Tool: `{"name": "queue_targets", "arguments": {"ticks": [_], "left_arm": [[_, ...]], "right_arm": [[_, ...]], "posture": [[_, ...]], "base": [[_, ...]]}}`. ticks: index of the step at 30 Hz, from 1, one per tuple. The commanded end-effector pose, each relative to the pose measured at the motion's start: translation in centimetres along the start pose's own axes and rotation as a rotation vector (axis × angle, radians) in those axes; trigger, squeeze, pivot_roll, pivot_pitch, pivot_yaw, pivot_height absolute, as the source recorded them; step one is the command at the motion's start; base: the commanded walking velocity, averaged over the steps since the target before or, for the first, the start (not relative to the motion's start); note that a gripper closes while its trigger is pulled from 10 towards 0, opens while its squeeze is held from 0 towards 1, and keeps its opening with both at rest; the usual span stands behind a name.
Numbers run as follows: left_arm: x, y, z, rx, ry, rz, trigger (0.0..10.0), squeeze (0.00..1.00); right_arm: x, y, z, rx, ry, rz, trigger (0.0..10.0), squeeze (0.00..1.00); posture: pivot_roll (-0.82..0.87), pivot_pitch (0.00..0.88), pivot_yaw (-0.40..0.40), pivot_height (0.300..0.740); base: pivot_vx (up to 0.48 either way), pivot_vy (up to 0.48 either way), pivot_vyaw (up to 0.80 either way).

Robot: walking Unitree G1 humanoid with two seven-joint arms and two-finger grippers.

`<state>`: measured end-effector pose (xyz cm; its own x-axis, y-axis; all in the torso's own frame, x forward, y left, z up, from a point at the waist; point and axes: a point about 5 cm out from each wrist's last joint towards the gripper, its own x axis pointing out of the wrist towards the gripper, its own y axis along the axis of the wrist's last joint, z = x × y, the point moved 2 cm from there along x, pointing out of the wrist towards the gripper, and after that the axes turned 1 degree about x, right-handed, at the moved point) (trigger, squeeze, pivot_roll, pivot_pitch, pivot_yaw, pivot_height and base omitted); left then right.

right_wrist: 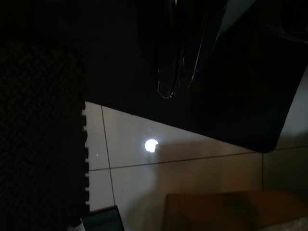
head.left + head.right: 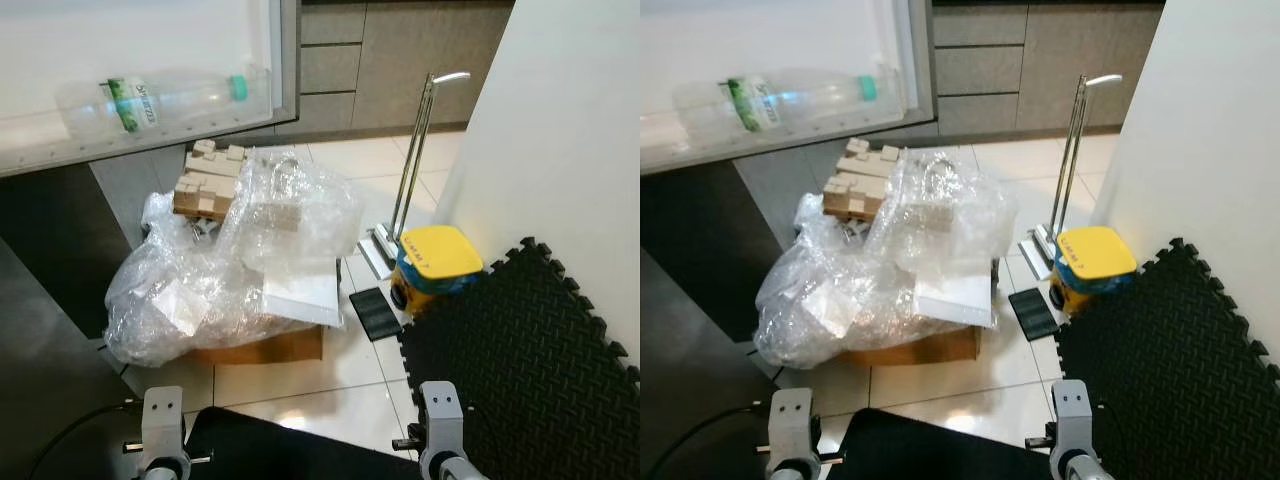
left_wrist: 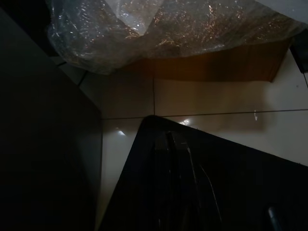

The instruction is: Restocking fridge

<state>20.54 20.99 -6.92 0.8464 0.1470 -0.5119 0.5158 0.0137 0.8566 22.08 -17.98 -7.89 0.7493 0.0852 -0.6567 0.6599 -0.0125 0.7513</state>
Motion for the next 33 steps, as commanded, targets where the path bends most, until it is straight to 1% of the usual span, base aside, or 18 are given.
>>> {"name": "queue_targets", "arguments": {"ticks": [1, 28, 33], "left_arm": [[-0.21, -0.4, 0.33, -0.006, -0.007, -0.009, 10.0, 0.0], [-0.34, -0.55, 0.21, -0.002, -0.015, -0.013, 10.0, 0.0], [-0.38, -0.61, 0.1, 0.0, -0.009, -0.014, 10.0, 0.0]], "right_arm": [[-0.22, -0.6, 0.08, 0.003, 0.0, -0.016, 10.0, 0.0], [-0.25, -0.89, -0.34, 0.011, 0.006, -0.019, 10.0, 0.0], [-0.29, -1.05, -0.49, 0.012, 0.01, -0.023, 10.0, 0.0]], "posture": [[-0.09, 0.069, -0.022, 0.74], [-0.08, 0.095, -0.02, 0.74], [-0.08, 0.097, -0.026, 0.74]], "base": [[-0.307, 0.0, 0.0], [-0.29, 0.0, 0.0], [0.0, 0.0, 0.0]]}}
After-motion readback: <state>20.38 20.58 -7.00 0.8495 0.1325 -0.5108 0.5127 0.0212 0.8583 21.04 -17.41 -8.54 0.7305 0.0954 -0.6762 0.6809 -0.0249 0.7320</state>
